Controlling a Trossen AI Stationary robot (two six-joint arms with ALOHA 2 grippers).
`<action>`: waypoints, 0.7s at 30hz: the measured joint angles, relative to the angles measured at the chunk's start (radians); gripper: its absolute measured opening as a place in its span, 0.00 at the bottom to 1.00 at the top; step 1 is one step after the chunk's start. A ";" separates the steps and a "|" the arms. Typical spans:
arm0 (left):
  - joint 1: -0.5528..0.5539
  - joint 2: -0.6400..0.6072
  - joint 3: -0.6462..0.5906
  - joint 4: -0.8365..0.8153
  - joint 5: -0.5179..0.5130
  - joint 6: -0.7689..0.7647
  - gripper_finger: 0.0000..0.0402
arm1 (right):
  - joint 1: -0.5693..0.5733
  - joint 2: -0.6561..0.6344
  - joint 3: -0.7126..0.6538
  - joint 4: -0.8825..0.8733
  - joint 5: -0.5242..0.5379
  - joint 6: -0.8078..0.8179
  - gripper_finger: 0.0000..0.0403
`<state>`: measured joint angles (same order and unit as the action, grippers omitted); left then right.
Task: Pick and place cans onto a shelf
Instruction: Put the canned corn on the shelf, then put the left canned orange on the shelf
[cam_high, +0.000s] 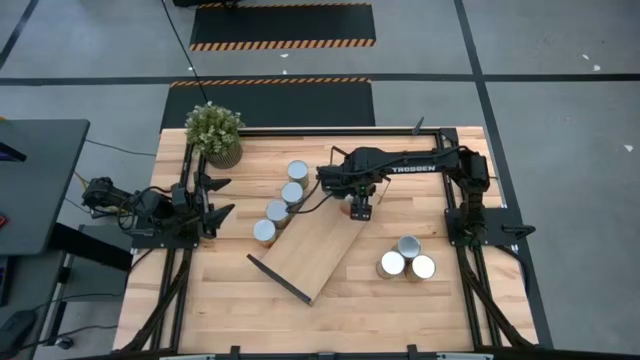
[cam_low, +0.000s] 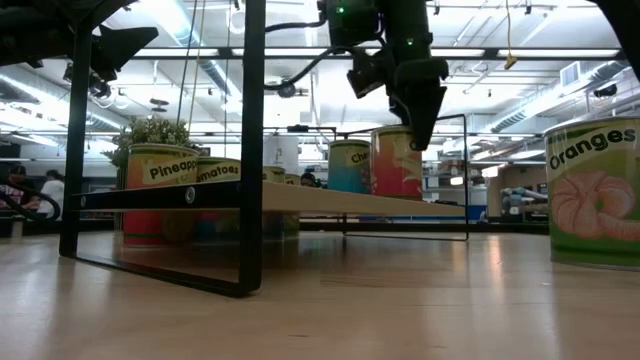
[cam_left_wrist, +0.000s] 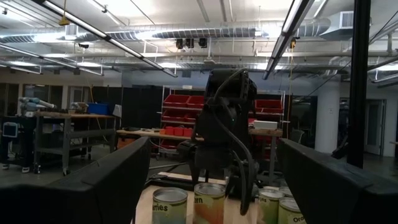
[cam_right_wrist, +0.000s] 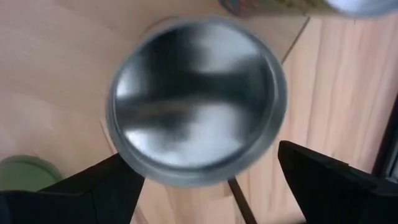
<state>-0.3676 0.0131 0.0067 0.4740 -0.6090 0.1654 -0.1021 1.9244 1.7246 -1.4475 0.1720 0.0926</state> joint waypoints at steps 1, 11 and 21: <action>0.000 0.000 0.000 0.000 0.000 0.000 0.88 | 0.003 0.000 0.011 -0.017 0.000 0.011 0.91; 0.000 0.000 0.000 0.000 0.000 0.000 0.88 | 0.132 -0.003 0.143 -0.024 0.147 0.083 0.91; 0.000 0.000 0.000 0.000 0.000 -0.023 0.88 | 0.243 -0.002 -0.004 0.214 0.446 0.061 0.91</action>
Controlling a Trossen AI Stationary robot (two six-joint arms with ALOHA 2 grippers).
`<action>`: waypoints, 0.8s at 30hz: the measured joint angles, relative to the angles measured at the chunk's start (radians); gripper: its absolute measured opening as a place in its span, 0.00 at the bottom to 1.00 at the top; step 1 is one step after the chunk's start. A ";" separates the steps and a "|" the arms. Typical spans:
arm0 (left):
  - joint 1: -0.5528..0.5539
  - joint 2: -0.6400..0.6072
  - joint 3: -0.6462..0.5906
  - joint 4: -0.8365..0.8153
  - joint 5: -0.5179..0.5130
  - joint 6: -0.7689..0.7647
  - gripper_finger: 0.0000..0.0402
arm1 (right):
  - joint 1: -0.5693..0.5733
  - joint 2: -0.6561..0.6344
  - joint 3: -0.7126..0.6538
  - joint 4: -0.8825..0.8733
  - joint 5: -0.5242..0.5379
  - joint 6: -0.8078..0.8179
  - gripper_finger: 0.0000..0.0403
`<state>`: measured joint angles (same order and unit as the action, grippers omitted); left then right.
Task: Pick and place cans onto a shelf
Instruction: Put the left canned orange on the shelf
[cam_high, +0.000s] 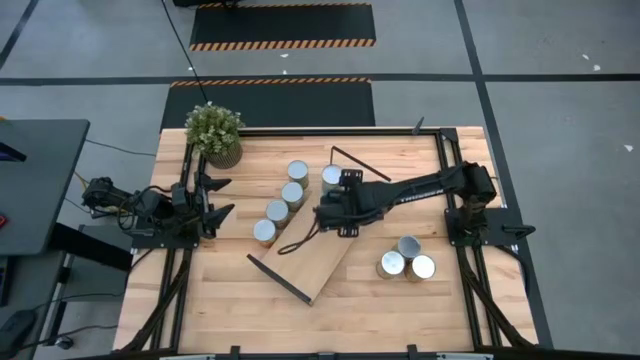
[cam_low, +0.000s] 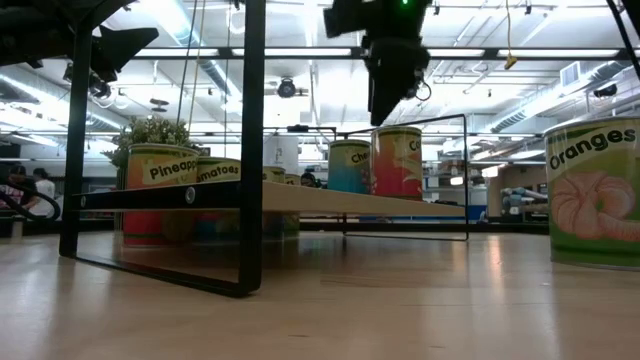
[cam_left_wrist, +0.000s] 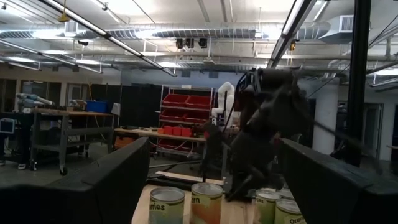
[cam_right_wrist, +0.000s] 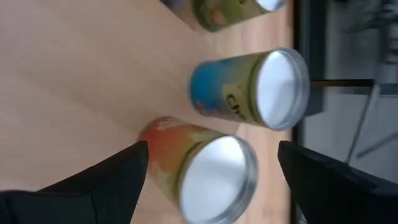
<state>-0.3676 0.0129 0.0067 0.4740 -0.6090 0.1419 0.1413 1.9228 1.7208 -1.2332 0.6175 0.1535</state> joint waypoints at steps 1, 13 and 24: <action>0.000 0.000 0.000 -0.001 0.000 0.000 0.88 | 0.000 0.000 -0.016 -0.002 0.024 0.005 0.91; 0.000 0.000 0.000 0.000 0.000 0.001 0.88 | -0.004 0.002 -0.038 -0.063 0.139 0.019 0.91; 0.000 0.000 0.000 -0.002 0.000 0.001 0.88 | 0.088 -0.001 0.050 -0.123 -0.381 0.193 0.91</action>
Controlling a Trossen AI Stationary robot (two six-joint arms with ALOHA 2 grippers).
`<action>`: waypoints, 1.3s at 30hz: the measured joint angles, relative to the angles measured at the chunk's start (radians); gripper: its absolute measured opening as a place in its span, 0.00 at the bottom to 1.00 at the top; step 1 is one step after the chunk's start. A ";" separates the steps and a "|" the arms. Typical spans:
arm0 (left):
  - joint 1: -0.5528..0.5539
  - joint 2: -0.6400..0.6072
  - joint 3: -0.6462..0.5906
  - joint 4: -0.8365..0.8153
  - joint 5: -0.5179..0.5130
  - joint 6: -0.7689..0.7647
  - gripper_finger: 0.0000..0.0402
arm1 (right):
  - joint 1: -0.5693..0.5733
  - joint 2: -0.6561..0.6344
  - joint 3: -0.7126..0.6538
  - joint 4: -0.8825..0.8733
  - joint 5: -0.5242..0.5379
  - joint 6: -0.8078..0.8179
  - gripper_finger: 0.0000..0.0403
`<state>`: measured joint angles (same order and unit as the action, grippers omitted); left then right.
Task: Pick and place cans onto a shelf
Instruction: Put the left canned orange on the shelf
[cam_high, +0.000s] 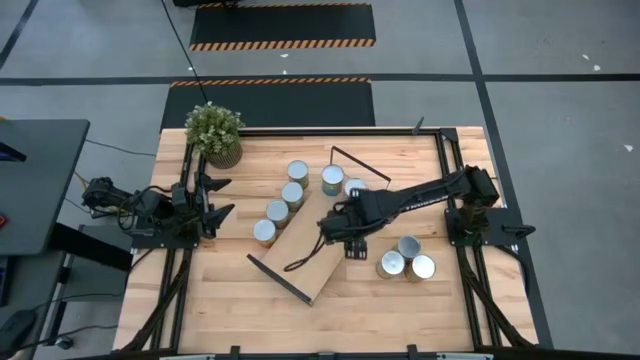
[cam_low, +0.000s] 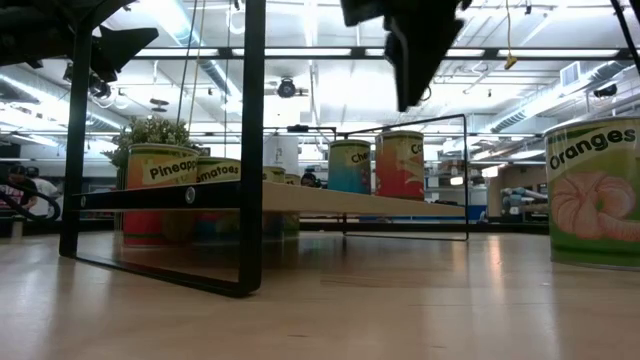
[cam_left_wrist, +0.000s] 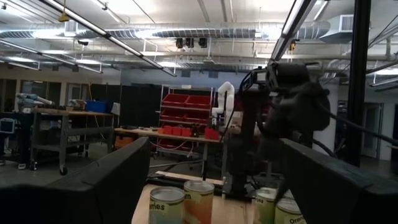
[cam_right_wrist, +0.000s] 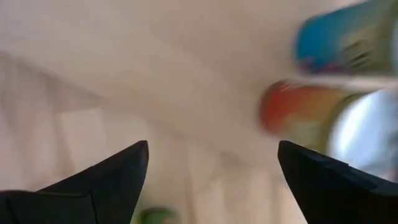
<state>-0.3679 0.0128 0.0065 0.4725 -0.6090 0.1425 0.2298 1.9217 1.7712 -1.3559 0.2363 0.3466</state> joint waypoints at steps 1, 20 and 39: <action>0.000 0.000 0.000 -0.001 0.000 0.000 0.88 | 0.012 0.000 -0.013 0.002 -0.021 0.018 0.91; 0.000 0.000 0.000 -0.015 0.000 -0.002 0.88 | 0.132 -0.193 -0.377 0.226 -0.210 0.252 0.92; 0.000 0.000 0.000 -0.015 0.000 -0.003 0.88 | 0.187 -0.206 -0.491 0.178 -0.246 0.177 0.94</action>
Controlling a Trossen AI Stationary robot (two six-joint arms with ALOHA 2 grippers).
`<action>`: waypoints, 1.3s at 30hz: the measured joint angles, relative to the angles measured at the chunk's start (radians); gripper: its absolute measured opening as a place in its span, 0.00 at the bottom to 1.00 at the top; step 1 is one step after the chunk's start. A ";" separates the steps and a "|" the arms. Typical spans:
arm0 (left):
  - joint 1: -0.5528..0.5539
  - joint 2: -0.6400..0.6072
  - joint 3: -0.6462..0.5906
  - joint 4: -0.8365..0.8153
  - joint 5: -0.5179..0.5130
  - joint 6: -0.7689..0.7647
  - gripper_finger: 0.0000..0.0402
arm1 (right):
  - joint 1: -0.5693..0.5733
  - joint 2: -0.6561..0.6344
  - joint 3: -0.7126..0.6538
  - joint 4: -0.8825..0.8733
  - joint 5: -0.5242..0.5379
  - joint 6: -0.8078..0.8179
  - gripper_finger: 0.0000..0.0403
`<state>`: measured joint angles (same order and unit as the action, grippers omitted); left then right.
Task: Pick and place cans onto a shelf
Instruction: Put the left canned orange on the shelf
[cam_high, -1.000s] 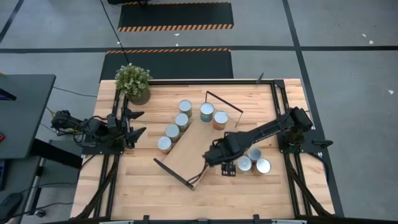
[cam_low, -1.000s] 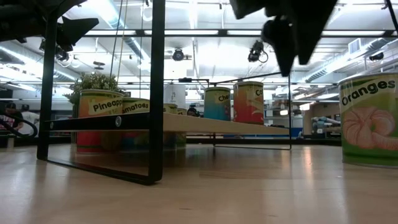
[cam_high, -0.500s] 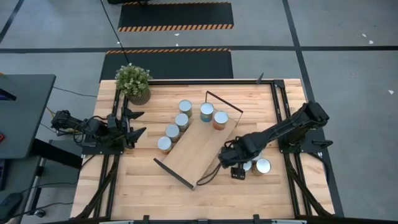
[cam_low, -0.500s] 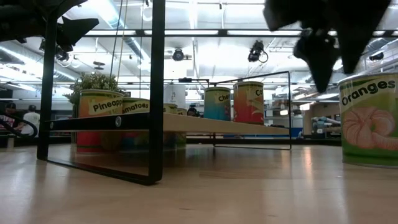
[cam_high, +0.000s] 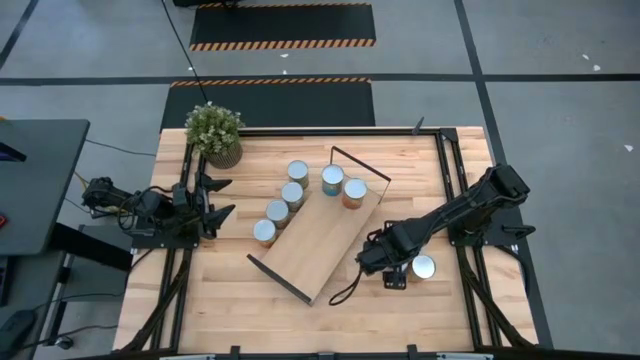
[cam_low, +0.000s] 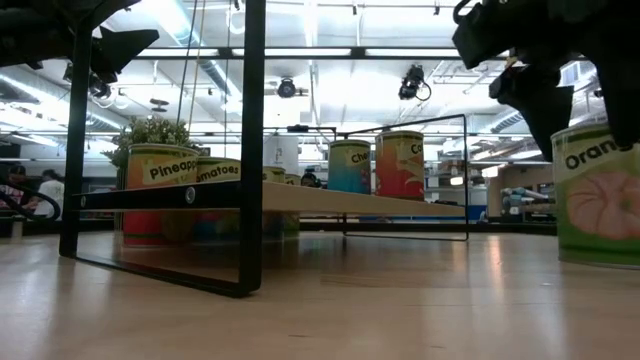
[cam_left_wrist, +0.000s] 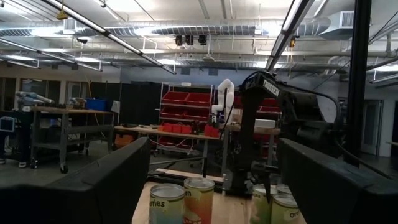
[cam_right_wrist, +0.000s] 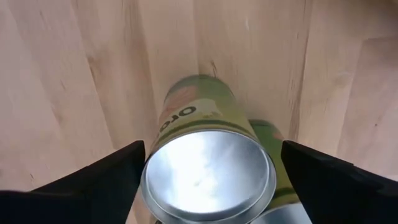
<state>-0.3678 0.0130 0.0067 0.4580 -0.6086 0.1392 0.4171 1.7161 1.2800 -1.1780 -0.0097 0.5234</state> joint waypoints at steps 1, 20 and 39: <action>0.000 0.000 0.000 0.000 0.000 0.000 0.88 | 0.000 0.000 0.000 0.002 0.000 -0.001 0.93; 0.000 0.000 0.000 0.001 0.000 -0.005 0.88 | -0.122 0.001 0.302 -0.057 0.107 0.016 0.79; 0.000 0.000 0.000 0.015 0.000 -0.005 0.88 | -0.363 0.431 0.897 -0.323 0.116 -0.186 0.79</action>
<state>-0.3676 0.0128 0.0067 0.4728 -0.6090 0.1340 0.0540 2.1475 2.1769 -1.5007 0.1061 0.3375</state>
